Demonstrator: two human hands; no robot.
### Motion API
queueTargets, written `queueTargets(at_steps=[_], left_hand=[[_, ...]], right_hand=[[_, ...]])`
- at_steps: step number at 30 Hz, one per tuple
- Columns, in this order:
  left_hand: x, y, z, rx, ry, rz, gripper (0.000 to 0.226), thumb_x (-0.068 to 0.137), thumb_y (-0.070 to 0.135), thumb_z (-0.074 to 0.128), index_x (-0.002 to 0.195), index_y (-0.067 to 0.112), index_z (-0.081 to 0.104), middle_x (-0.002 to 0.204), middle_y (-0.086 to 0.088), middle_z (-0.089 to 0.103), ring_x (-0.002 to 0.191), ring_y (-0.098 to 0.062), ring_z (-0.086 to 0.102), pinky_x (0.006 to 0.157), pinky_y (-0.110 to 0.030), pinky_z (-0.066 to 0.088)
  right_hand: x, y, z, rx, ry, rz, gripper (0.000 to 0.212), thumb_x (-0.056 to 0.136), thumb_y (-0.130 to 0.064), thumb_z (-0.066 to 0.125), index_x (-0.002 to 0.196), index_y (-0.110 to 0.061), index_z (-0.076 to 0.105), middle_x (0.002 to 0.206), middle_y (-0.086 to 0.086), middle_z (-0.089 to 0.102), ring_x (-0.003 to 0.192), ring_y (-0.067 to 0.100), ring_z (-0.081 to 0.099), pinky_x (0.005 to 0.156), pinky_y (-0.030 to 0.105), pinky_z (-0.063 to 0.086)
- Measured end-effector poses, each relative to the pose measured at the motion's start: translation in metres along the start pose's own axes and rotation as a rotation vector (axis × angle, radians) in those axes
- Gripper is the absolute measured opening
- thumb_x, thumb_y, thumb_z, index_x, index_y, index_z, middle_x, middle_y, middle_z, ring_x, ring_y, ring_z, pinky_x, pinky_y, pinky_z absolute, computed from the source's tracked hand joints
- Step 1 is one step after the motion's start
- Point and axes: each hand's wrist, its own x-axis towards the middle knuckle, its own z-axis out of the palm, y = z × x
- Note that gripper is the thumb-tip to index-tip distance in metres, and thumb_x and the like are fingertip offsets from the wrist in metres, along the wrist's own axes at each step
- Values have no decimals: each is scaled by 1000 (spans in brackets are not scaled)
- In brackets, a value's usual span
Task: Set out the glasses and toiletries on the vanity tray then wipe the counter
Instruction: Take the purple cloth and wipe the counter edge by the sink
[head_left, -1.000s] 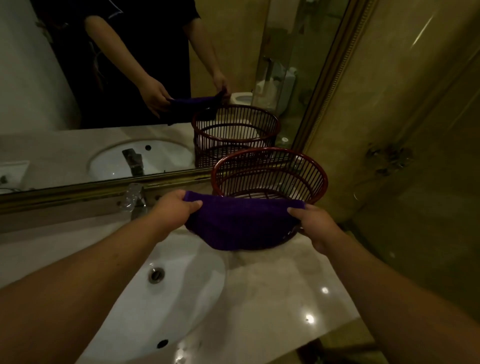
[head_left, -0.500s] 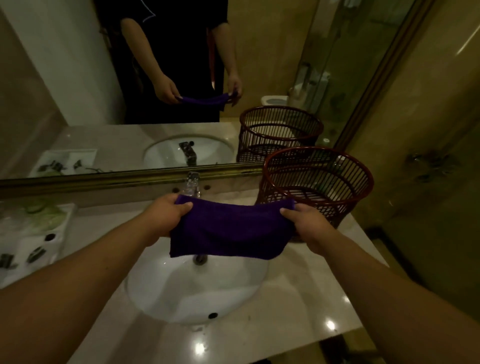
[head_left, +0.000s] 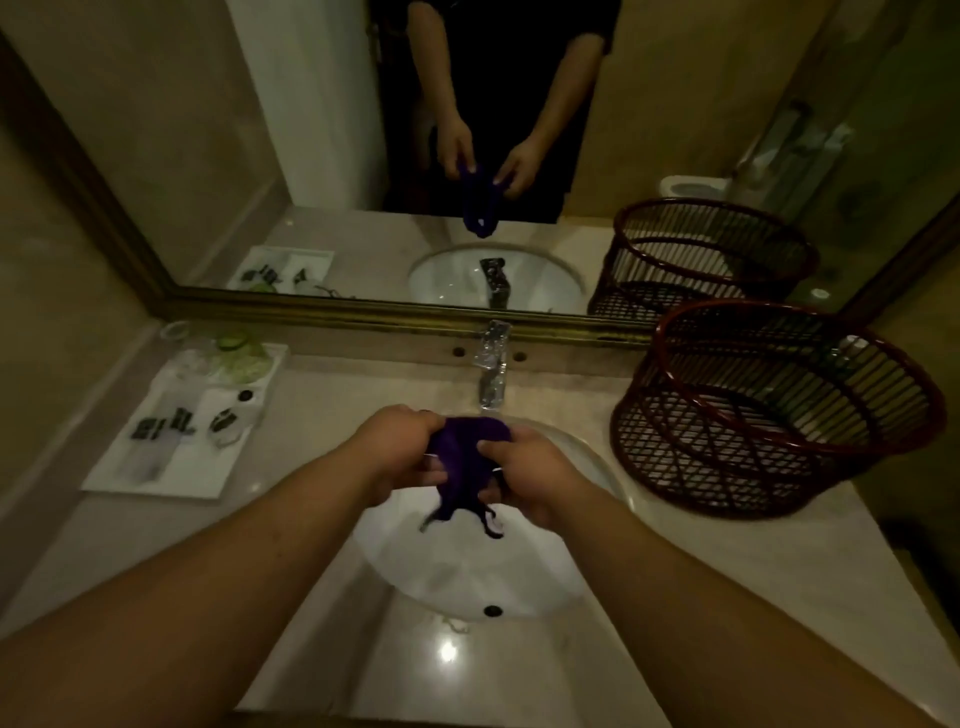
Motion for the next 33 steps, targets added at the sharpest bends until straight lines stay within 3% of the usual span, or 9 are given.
queueTargets(at_steps=[5,9,12,14,18,21,24,28,33], left_hand=[[7,-17,-23,39,95,-18,18,100,25,56,105,9,62,94,-17,75,75,-27,73,72,-40,63],[11,-38,-55,24,33,-33,28,97,40,60,107,15,69,99,-11,76,89,-28,74,80,-41,61],[18,-60,-81,23,6,-34,32,95,50,57,104,23,73,96,1,78,91,-23,73,88,-42,57],[26,-84,-103,212,116,31,41,93,60,56,106,23,70,106,1,75,93,-18,70,88,-39,54],[35,-154,-156,679,282,89,91,75,81,59,147,27,42,148,-5,50,126,-25,53,99,-38,45],[46,-206,-191,945,340,69,118,62,100,41,157,35,17,167,-2,15,149,-31,21,118,-57,22],[59,-246,-218,1124,331,43,125,55,108,18,157,41,-8,168,2,-15,152,-29,-11,116,-67,-2],[74,-292,-236,1209,331,68,126,53,109,13,157,42,-10,167,0,-19,151,-31,-20,111,-73,-5],[92,-327,-237,1229,410,238,118,65,101,33,159,31,21,169,-7,11,153,-38,3,108,-79,5]], right_hand=[[21,3,49,-144,-162,-45,35,92,1,52,125,-7,59,114,23,71,98,36,72,86,46,60],[33,15,80,-210,-310,-69,43,80,-6,69,122,-8,62,108,19,74,94,35,75,81,43,63],[46,27,102,-365,-167,-79,30,83,-5,65,112,-13,66,105,13,73,96,31,72,91,50,59],[57,33,112,-393,-90,-42,22,86,-8,61,106,-14,67,102,12,72,95,30,71,91,50,58],[84,42,119,-349,92,-11,10,84,-16,61,92,-15,67,93,13,73,83,29,71,78,43,61],[105,46,124,-304,222,-46,9,82,-18,61,90,-16,65,91,15,72,84,35,71,84,54,60],[128,43,133,-250,334,-100,7,79,-19,60,86,-19,62,93,18,70,87,40,70,84,59,58],[167,35,150,-290,481,-226,8,85,-23,59,93,-22,58,86,4,65,79,21,66,61,32,49],[233,30,189,-388,544,-380,34,88,-26,57,122,-24,59,86,-14,57,76,3,58,57,18,40]])
